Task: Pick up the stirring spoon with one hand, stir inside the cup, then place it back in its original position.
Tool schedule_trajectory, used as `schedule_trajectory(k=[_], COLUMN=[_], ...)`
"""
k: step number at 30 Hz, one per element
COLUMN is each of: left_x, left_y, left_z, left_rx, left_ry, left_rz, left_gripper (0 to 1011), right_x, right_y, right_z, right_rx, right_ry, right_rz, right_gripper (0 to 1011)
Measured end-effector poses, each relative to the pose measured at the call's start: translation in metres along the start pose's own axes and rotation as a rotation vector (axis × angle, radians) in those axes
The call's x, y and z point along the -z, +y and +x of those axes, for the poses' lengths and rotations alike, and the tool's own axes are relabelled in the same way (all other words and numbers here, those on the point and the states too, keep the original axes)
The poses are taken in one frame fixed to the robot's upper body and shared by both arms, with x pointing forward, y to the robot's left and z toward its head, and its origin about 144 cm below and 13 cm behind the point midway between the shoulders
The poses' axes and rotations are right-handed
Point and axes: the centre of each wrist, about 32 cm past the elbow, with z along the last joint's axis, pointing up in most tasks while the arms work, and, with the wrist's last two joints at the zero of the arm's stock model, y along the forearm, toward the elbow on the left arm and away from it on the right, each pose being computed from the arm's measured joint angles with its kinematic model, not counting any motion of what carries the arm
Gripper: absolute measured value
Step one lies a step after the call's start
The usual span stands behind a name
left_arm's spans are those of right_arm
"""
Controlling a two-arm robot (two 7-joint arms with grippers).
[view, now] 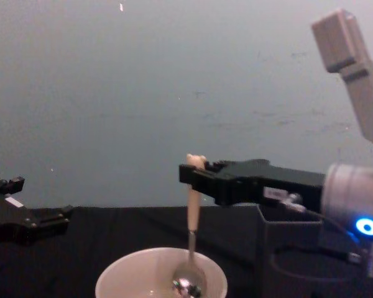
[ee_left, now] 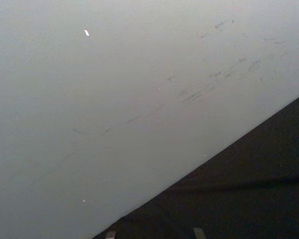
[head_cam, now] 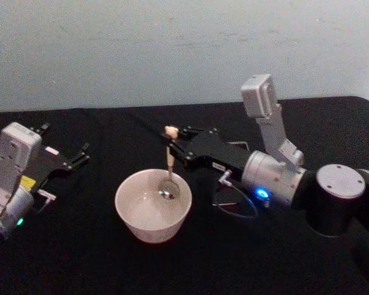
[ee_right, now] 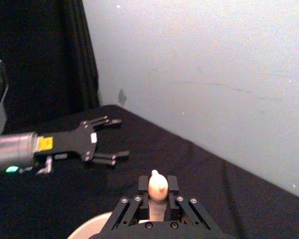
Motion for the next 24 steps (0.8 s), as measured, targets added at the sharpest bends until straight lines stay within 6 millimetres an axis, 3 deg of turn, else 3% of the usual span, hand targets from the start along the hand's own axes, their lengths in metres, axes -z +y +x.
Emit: schedule_trajectory(k=[11,24], left_x=[0.0,0.0], left_y=[0.0,0.0], left_z=[0.0,0.0], left_rx=[0.0,0.0], left_ry=[0.0,0.0], left_rz=[0.0,0.0], left_gripper=[1001,1001], right_x=[0.003,0.002], right_y=[-0.026,-0.009], right_z=[-0.008,-0.024], right_rx=[-0.059,-0.105], right_ry=[0.026,0.041], right_rz=[-0.044,-0.051], right_gripper=[211,211])
